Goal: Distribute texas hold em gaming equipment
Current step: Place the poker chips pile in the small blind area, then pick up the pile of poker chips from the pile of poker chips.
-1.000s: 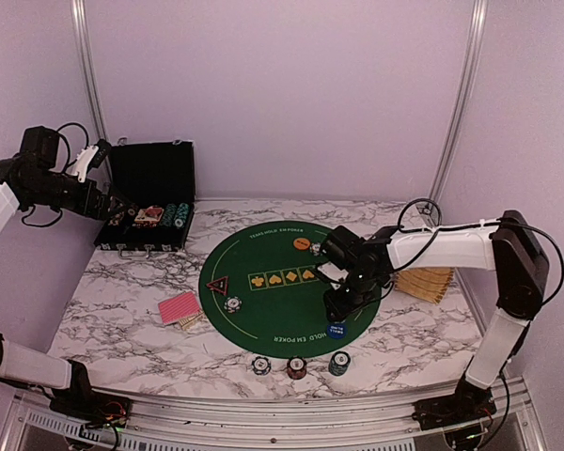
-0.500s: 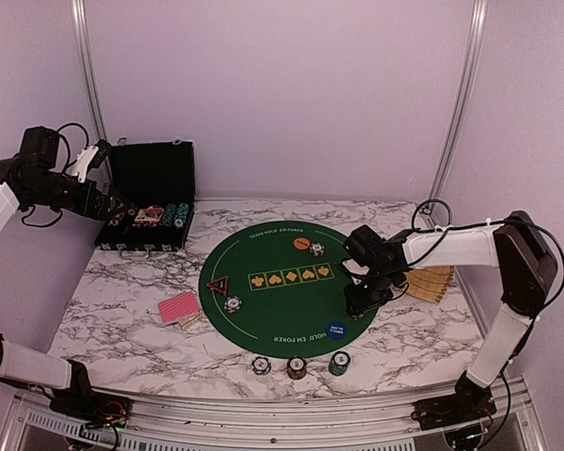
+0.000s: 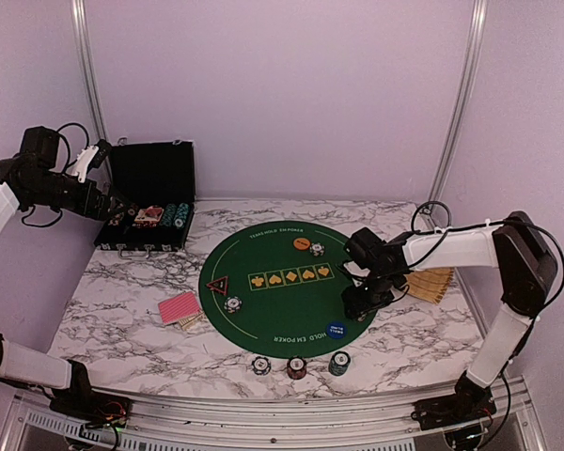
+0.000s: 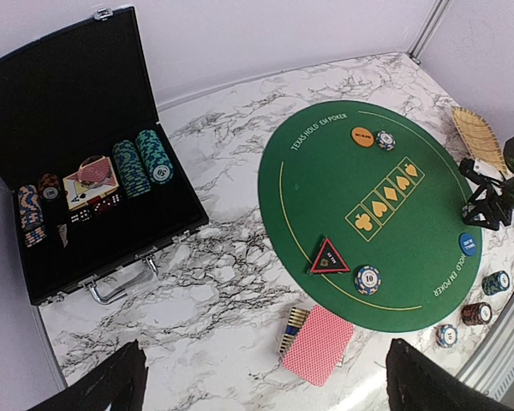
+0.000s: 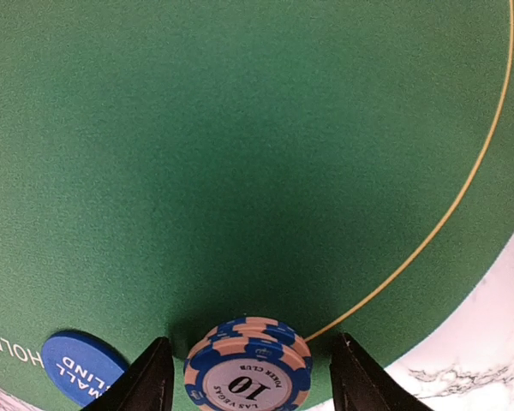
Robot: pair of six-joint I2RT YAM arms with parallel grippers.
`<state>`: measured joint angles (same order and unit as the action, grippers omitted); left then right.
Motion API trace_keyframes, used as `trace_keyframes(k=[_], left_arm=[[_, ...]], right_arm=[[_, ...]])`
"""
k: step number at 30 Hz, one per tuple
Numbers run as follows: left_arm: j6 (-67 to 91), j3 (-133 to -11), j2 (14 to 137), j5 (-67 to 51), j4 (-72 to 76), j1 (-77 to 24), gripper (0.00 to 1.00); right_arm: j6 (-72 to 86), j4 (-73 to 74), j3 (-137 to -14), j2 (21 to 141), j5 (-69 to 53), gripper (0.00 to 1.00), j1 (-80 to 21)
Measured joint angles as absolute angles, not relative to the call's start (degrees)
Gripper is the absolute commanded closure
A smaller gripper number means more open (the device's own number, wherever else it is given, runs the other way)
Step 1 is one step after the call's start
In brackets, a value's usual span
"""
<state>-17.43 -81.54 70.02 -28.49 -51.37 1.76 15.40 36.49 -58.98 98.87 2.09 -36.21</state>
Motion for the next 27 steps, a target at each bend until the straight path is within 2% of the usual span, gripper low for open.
trace_keyframes(k=[7, 11, 19, 27], left_arm=[[-17.5, -81.5, 70.0, -28.5, -51.4, 1.8, 0.01], [-17.5, -81.5, 70.0, -28.5, -51.4, 1.8, 0.01], [-17.5, -81.5, 70.0, -28.5, -51.4, 1.8, 0.01], [-17.6, -81.5, 70.0, -28.5, -51.6, 1.8, 0.01]], right_arm=[[15.6, 38.0, -61.1, 98.7, 3.6, 0.35, -36.3], [16.3, 40.6, -65.6, 97.5, 6.4, 0.31, -38.3], [17.1, 45.8, -78.3, 97.2, 8.1, 0.09, -52.7], [16.6, 50.0, -83.8, 100.3, 5.2, 0.01, -66.0]])
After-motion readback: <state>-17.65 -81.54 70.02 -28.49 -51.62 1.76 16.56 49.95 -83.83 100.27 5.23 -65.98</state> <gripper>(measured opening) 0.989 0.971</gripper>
